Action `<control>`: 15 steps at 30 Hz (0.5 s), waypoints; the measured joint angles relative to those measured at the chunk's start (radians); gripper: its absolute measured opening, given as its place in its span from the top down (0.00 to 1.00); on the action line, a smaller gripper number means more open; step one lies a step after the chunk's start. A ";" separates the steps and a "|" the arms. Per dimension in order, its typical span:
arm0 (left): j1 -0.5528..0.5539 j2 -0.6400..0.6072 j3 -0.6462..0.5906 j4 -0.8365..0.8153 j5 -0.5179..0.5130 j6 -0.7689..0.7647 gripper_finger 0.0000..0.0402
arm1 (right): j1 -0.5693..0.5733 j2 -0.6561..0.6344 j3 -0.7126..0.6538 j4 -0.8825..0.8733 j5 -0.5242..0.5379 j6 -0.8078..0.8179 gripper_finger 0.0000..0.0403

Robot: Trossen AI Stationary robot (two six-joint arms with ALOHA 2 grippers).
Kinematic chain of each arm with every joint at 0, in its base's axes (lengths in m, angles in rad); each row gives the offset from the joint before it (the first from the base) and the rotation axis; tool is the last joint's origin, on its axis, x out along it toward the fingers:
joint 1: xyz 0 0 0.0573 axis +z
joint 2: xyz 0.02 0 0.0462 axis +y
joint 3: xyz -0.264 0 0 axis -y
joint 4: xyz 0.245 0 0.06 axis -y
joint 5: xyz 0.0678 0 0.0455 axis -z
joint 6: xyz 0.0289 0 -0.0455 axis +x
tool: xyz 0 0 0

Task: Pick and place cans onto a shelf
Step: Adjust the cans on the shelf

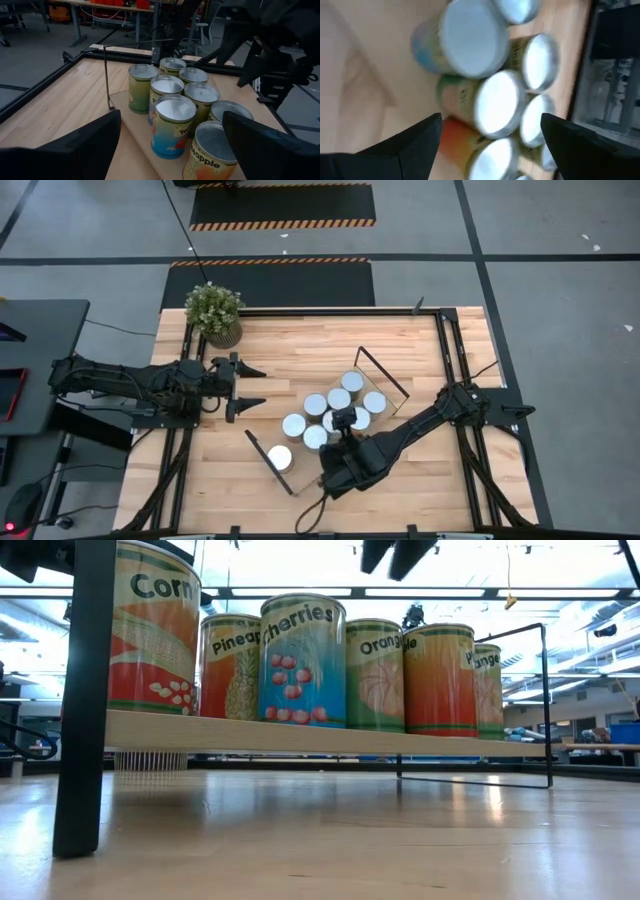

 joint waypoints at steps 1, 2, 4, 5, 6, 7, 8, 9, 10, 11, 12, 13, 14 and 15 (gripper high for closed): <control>0.000 0.000 0.000 0.000 0.000 0.000 0.12 | 0.008 -0.010 -0.014 -0.001 -0.007 0.006 0.14; 0.000 0.000 0.000 0.000 0.000 0.000 0.12 | 0.013 -0.021 -0.028 -0.002 -0.004 0.021 0.14; 0.000 0.000 0.000 0.000 0.000 -0.005 0.12 | 0.024 -0.055 -0.073 -0.006 0.026 0.064 0.14; 0.000 0.000 0.000 0.001 0.000 -0.008 0.12 | 0.029 -0.077 -0.105 -0.005 0.039 0.082 0.14; 0.000 0.000 0.000 0.001 0.000 -0.009 0.12 | 0.036 -0.099 -0.137 -0.004 0.054 0.101 0.14; 0.000 0.000 0.000 0.001 0.000 -0.010 0.12 | 0.040 -0.120 -0.169 -0.003 0.070 0.124 0.14; 0.000 0.000 0.000 0.001 0.000 -0.010 0.12 | 0.046 -0.146 -0.208 -0.004 0.089 0.151 0.14; 0.000 0.000 0.000 0.001 0.000 -0.010 0.12 | 0.052 -0.172 -0.249 -0.006 0.101 0.179 0.14; 0.000 0.000 0.000 0.001 0.000 -0.010 0.12 | 0.058 -0.200 -0.294 0.002 0.106 0.201 0.14; 0.000 0.000 0.000 0.001 0.000 -0.009 0.12 | 0.063 -0.229 -0.344 0.017 0.107 0.220 0.14; 0.000 0.000 0.000 0.001 0.000 -0.009 0.12 | 0.069 -0.256 -0.395 0.041 0.110 0.238 0.14; 0.000 0.000 0.000 0.001 0.000 -0.009 0.12 | 0.073 -0.284 -0.449 0.069 0.111 0.251 0.14; 0.000 0.000 0.000 0.002 0.000 -0.009 0.12 | 0.077 -0.310 -0.503 0.102 0.115 0.261 0.14; 0.000 0.000 0.000 0.002 0.000 -0.009 0.12 | 0.081 -0.334 -0.551 0.140 0.122 0.269 0.14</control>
